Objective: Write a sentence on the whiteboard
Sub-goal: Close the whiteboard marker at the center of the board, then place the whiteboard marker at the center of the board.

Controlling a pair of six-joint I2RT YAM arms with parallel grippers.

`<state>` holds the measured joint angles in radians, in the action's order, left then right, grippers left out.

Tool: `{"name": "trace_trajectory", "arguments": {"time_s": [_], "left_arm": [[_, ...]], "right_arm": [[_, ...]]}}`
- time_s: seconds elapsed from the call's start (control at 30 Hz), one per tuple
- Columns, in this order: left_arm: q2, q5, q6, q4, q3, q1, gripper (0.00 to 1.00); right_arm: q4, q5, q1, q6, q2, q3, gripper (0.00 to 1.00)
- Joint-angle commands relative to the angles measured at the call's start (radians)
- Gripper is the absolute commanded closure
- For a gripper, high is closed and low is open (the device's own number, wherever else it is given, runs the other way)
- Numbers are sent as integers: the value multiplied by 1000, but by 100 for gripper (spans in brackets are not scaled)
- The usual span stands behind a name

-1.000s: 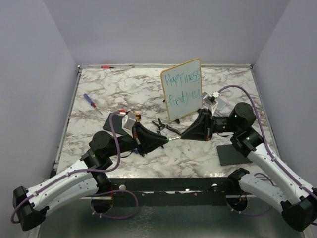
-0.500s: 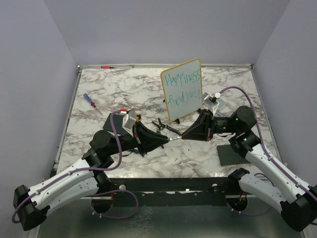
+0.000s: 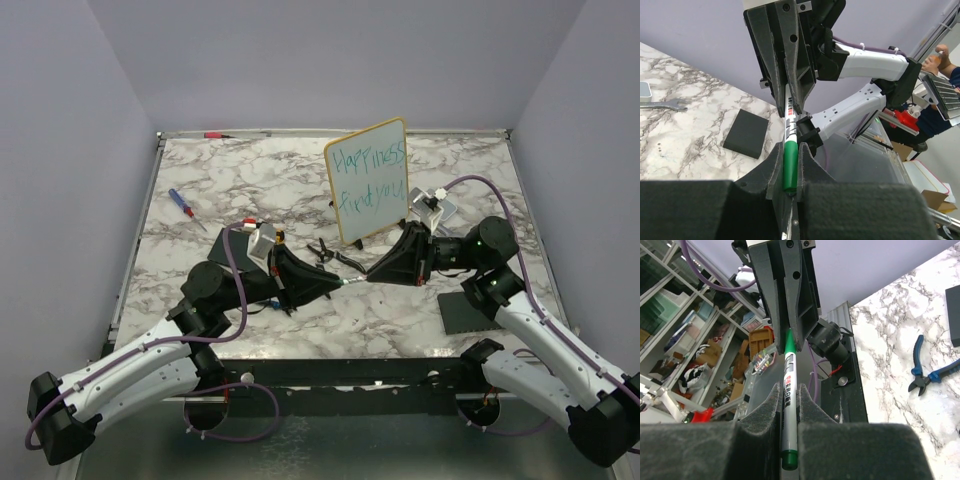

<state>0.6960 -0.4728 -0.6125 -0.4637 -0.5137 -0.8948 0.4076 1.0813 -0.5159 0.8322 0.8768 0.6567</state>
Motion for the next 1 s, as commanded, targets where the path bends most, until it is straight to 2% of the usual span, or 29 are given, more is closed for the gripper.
{"name": "trace_trajectory", "arguments": {"time_s": [0.0,0.07,0.13,0.2,0.27,0.37,0.53,0.67,0.8,0.97], "left_arm": [[37,10,39,18,-18,-14,98],[22,75,110,145,-46,-11,58],[3,172,182,281,-82,-10,28],[-10,266,240,394,-121,-7,13],[-14,359,277,484,-161,-3,3],[17,462,314,575,-208,6,1],[163,529,348,671,-290,64,1],[241,506,333,675,-322,168,1],[303,443,295,673,-327,302,1],[290,518,289,660,-277,344,1]], "right_arm": [[-130,-138,-64,-86,6,-4,99],[-311,-297,-62,-178,-15,44,99],[-469,-464,-62,-235,-26,78,99],[-558,-600,-61,-243,-29,92,99],[-645,-751,-57,-229,-25,101,99],[-739,-933,-51,-203,-14,92,99],[-748,-1024,-11,-182,-2,22,100],[-717,-1013,48,-186,11,-42,99],[-626,-915,131,-180,52,-123,99],[-554,-846,186,-171,124,-183,99]]}}
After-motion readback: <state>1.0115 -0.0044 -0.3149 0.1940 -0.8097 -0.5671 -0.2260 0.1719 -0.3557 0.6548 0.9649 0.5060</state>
